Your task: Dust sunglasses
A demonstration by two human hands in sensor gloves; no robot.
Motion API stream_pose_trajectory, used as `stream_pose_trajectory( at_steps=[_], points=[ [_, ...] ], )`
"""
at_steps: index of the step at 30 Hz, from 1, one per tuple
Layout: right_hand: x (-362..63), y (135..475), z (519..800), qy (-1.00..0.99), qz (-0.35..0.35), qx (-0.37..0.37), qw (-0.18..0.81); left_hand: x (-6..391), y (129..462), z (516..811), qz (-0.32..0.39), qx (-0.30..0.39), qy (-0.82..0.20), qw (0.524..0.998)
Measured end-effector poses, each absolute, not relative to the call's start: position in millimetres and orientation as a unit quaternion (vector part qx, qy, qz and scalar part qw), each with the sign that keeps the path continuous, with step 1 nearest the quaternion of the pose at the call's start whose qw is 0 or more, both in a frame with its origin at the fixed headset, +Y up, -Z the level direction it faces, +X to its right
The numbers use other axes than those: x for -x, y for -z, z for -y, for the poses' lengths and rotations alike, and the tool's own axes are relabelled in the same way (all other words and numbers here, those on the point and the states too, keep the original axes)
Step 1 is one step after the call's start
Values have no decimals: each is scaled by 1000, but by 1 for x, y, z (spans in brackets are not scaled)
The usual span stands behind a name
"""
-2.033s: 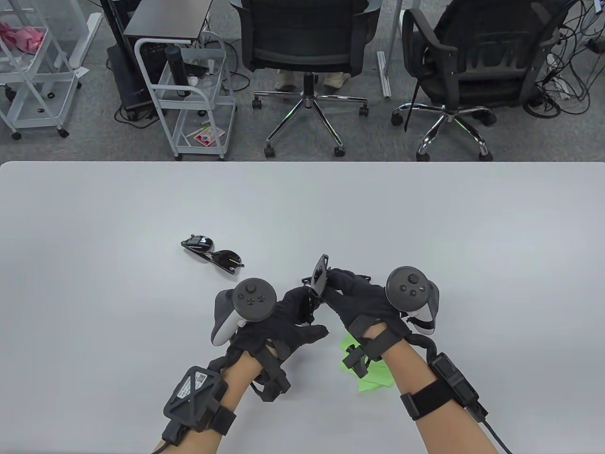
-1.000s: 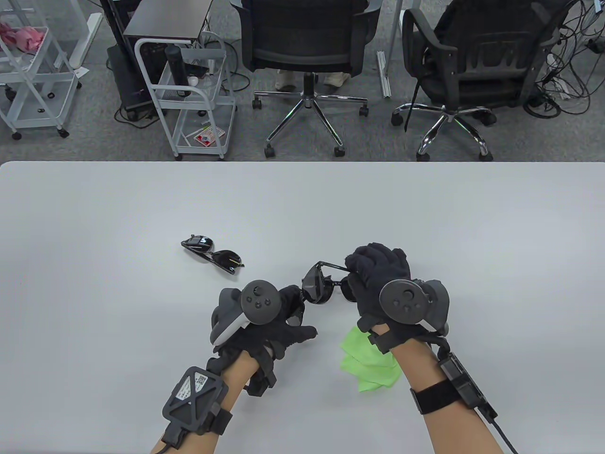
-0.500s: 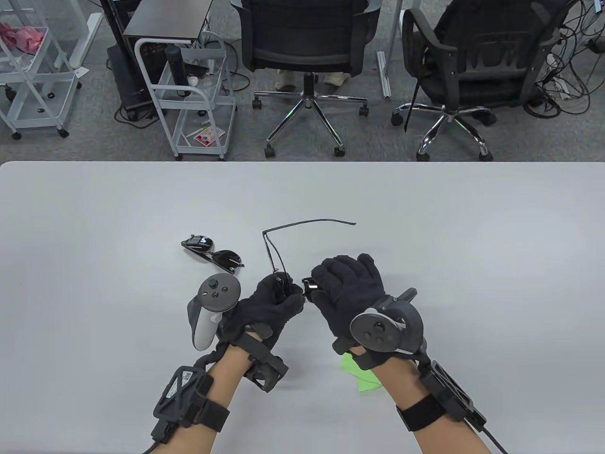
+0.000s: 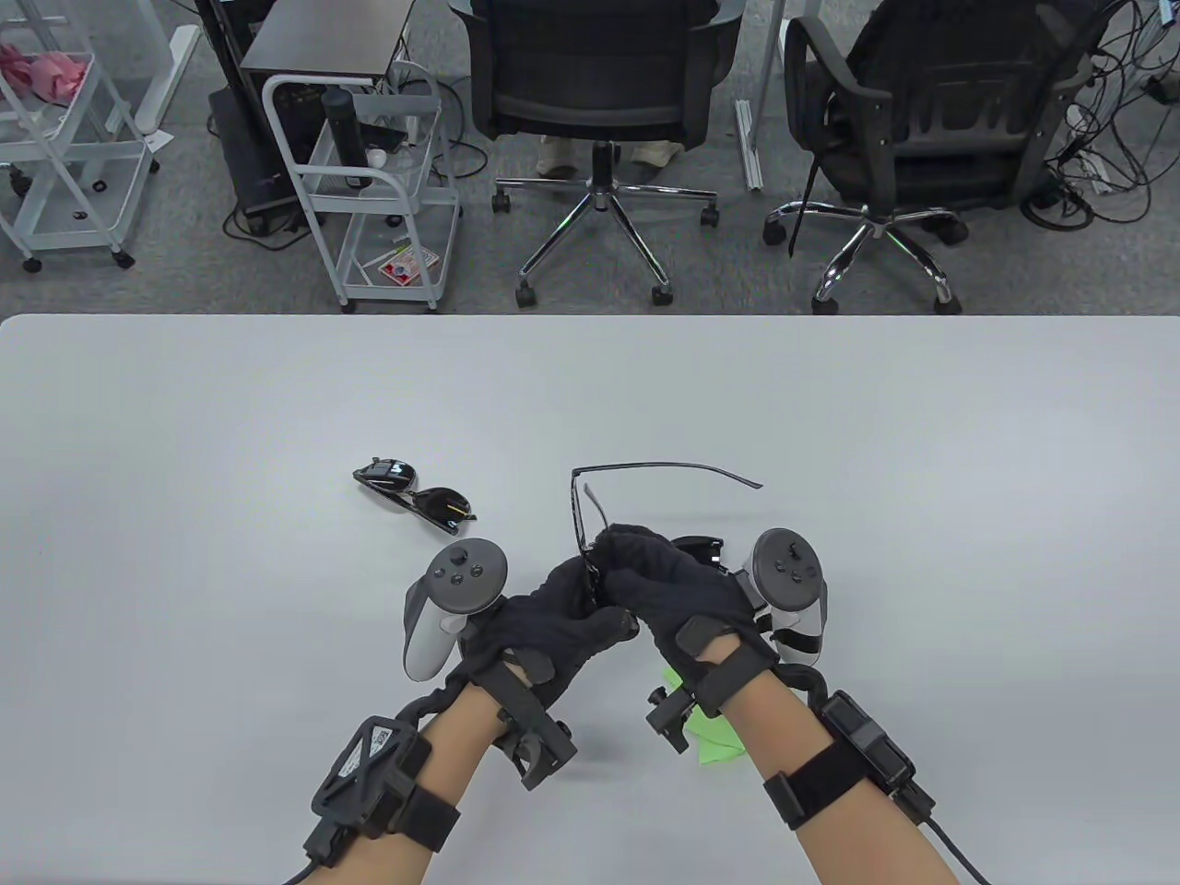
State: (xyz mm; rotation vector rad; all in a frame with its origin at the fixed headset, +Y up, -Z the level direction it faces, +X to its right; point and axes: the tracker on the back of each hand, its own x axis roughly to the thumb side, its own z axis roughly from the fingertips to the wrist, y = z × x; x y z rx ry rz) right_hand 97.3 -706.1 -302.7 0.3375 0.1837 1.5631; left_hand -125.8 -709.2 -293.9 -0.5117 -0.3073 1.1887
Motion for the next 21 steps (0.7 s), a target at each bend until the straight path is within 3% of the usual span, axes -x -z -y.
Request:
stream_pose_trajectory(
  at_steps=[8, 16, 19, 21],
  points=[
    [-109, 310, 716, -679, -118, -150, 709, 152, 303, 710, 92, 211, -635, 737],
    [-111, 310, 716, -685, -121, -141, 704, 155, 303, 706, 99, 196, -615, 757],
    [-118, 310, 715, -731, -136, -106, 660, 158, 303, 704, 91, 181, -603, 772],
    [-125, 313, 709, -816, -134, -105, 552, 163, 303, 703, 70, 156, -582, 795]
  ],
)
